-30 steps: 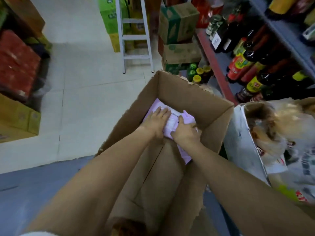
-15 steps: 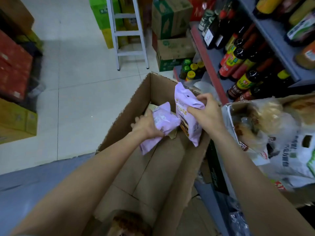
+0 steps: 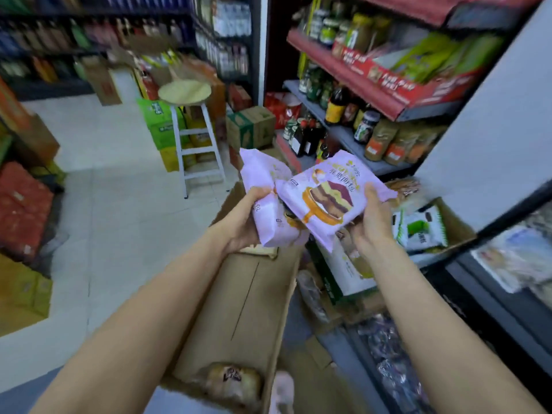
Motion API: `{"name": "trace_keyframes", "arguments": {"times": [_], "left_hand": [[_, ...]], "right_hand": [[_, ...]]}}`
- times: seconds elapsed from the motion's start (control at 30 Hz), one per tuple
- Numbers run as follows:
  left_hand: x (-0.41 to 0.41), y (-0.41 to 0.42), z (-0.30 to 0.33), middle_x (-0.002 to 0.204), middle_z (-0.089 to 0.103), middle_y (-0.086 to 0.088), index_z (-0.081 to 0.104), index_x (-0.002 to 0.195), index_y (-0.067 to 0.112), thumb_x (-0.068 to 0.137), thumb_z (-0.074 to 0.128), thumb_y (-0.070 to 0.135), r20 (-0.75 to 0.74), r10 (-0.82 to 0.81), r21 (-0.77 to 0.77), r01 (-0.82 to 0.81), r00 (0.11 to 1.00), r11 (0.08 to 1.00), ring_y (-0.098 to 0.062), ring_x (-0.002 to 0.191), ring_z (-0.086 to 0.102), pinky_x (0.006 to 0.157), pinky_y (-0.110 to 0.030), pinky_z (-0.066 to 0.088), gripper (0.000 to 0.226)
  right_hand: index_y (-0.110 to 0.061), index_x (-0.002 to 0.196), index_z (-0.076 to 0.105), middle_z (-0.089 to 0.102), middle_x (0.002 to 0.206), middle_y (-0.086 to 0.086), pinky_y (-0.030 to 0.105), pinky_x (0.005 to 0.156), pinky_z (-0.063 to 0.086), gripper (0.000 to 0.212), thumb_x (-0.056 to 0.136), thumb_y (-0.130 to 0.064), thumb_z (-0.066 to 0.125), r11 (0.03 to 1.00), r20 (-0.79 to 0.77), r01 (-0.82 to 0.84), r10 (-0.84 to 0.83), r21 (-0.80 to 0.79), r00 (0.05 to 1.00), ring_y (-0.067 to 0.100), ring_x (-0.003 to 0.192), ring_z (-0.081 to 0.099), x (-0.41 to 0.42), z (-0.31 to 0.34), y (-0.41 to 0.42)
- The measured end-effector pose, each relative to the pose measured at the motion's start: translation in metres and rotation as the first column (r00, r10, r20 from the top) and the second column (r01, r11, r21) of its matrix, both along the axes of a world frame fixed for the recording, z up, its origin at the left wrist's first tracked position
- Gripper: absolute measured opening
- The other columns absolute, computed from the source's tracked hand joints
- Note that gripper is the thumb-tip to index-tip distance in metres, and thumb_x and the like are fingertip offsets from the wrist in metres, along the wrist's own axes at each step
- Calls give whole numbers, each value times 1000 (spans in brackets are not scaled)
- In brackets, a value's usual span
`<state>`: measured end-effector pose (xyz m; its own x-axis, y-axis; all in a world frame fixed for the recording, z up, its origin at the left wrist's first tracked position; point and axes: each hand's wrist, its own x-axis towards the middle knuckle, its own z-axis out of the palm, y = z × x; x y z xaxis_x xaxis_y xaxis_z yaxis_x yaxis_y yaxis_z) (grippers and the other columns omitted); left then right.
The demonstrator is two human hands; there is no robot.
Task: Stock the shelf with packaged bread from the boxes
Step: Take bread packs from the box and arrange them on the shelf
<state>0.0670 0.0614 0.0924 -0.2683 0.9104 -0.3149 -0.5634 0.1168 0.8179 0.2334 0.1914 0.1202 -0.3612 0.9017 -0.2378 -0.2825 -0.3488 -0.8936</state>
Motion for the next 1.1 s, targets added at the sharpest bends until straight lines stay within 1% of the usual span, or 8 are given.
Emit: {"name": "trace_keyframes", "arguments": {"times": [0.2,0.4,0.57,0.7,0.77,0.9,1.0,1.1], "left_hand": [[94,33,107,119,67,-13,65,117,12,81,58,51,20,-236,204,227,972,952,-24,110,65,91,-35,53,54],[206,83,181,86,66,-8,62,88,15,90,54,34,-125,-201,144,218,972,965,-23,77,62,72,-33,51,21],[280,132,210,57,56,-2,53,64,17,85,51,27,-316,-162,98,202,935,974,-17,49,53,52,-24,37,23],[334,167,227,46,60,3,58,66,16,86,55,27,-401,-126,122,189,907,974,-14,45,56,48,-23,39,23],[351,189,230,61,66,-2,60,71,15,83,57,31,-465,-32,166,122,885,978,-22,64,63,59,-28,45,20],[372,227,240,112,62,-18,57,109,4,90,53,34,-618,216,242,-79,756,967,-33,106,58,84,-36,44,36],[376,241,249,125,56,-15,43,133,4,97,46,30,-688,361,330,-172,630,928,-30,114,53,84,-31,39,45],[369,255,249,122,58,-16,44,128,3,96,45,29,-754,414,363,-202,510,910,-34,110,54,79,-33,39,41]], "right_hand": [[-10,86,71,75,79,3,23,72,57,19,91,-17,54,998,-97,-55,57,19,994,11,71,71,100,107,-20],[-8,92,71,75,84,0,25,68,56,14,88,-18,62,956,-54,234,-228,177,972,11,66,70,208,167,-16],[-7,114,64,71,99,7,33,78,55,28,90,-22,62,893,-40,383,-385,235,922,19,80,68,292,188,-5],[-10,100,68,74,81,1,21,56,55,16,89,-19,61,847,-23,463,-474,262,880,11,64,69,348,198,23],[-7,98,67,74,76,2,20,54,51,19,87,-20,59,806,21,522,-549,278,836,13,61,68,373,200,45],[-8,111,61,71,104,12,44,84,56,38,77,-25,61,730,34,578,-631,365,775,26,92,69,402,201,99],[-8,111,51,66,111,12,49,92,52,66,53,-35,67,689,68,549,-650,473,757,28,101,65,399,202,136],[-15,107,43,60,115,13,46,95,49,51,65,-22,72,664,155,484,-665,570,730,29,105,60,379,200,158]]}}
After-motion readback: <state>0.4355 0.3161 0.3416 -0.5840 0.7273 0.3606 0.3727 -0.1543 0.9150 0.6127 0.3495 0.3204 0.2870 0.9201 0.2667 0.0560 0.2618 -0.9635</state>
